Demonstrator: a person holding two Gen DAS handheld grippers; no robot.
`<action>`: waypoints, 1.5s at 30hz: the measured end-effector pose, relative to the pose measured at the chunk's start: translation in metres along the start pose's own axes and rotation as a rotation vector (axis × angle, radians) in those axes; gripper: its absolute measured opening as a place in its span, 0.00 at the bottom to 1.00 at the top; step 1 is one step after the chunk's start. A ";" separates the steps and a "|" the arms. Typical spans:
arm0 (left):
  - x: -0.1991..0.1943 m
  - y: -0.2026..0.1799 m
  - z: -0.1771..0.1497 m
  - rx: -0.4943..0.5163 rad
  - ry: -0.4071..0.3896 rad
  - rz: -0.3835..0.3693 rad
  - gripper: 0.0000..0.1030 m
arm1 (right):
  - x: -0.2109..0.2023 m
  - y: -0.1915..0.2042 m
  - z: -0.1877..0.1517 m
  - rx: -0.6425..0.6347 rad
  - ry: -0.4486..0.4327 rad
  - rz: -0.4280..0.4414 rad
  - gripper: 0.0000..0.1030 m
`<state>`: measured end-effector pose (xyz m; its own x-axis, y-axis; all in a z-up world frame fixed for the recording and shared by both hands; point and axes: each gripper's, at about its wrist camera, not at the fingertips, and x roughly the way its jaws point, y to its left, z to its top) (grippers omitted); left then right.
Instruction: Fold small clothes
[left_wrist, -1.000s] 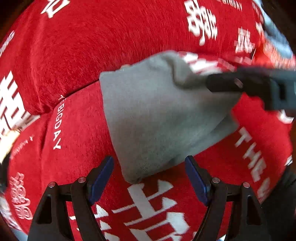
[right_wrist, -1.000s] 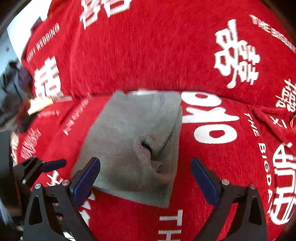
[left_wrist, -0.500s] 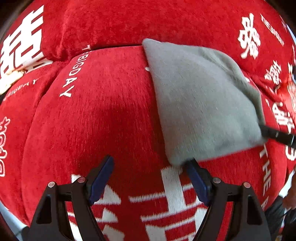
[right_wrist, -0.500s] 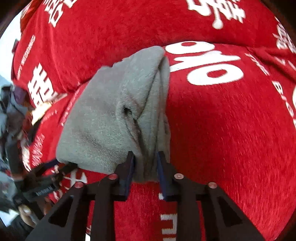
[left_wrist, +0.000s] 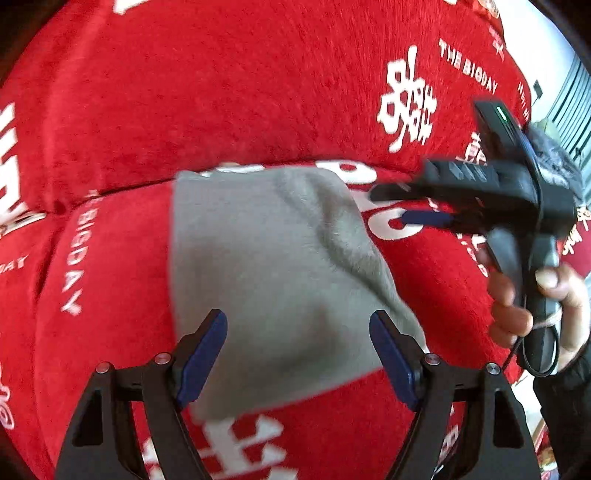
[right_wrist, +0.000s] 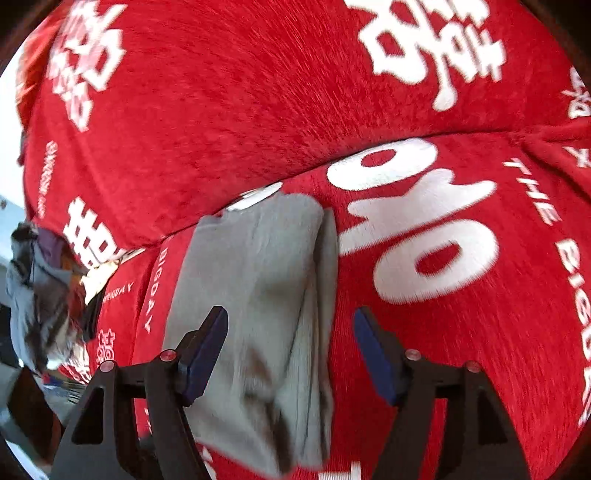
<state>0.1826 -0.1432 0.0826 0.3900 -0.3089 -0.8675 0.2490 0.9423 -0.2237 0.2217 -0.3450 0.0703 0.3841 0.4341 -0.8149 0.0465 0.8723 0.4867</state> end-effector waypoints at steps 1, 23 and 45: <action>0.010 -0.004 0.001 0.001 0.018 0.002 0.78 | 0.009 -0.001 0.009 0.002 0.018 -0.009 0.72; 0.051 -0.038 -0.012 0.053 0.066 0.028 0.90 | 0.074 0.013 0.056 -0.184 0.049 -0.111 0.10; 0.071 -0.047 -0.002 0.004 0.062 0.008 0.90 | 0.057 0.039 0.060 -0.263 -0.015 -0.024 0.08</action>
<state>0.1967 -0.2089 0.0308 0.3364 -0.2924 -0.8952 0.2496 0.9443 -0.2147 0.3010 -0.2999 0.0616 0.3998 0.4107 -0.8194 -0.1844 0.9117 0.3671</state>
